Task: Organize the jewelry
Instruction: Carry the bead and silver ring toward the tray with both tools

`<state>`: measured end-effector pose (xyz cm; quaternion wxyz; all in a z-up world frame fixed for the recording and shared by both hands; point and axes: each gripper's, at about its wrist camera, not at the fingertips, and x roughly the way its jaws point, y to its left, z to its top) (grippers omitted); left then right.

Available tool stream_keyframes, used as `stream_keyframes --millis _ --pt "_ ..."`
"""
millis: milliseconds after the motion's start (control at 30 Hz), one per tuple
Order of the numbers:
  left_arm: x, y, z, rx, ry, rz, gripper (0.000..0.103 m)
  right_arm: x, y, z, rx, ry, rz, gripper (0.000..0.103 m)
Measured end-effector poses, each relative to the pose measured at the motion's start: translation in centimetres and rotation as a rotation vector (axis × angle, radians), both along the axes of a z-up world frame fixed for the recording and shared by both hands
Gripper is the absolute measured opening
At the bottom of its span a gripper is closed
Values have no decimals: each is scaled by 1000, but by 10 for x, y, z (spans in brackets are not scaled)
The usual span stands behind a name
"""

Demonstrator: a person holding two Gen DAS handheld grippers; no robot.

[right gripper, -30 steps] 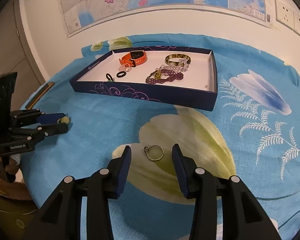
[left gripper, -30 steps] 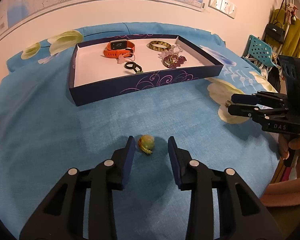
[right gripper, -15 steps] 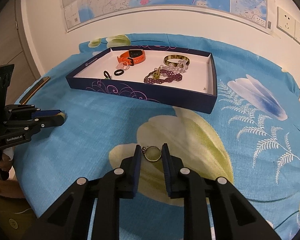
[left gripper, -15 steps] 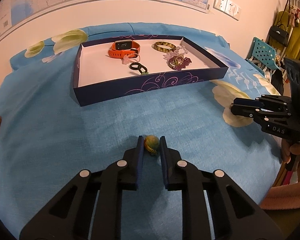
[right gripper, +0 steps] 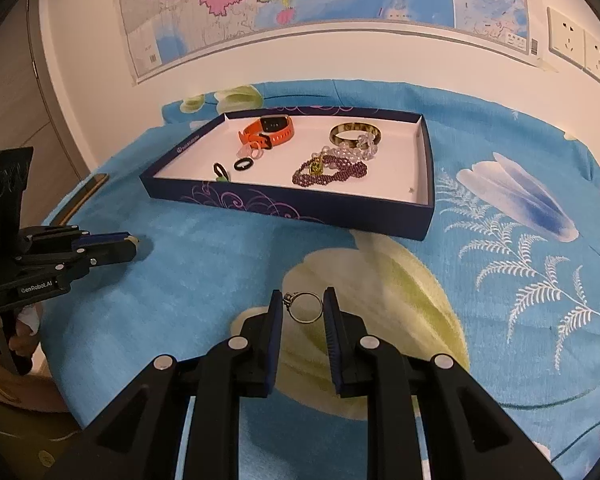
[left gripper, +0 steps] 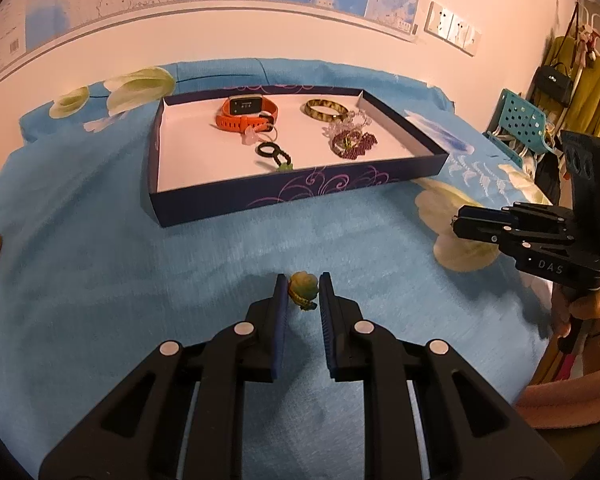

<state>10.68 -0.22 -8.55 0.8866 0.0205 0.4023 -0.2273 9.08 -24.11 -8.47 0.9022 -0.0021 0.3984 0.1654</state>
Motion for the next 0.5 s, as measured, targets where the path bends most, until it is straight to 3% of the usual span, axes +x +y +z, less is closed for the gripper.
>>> stream_keyframes --millis 500 --pt "9 -1 15 -37 -35 -8 16 9 6 15 31 -40 22 19"
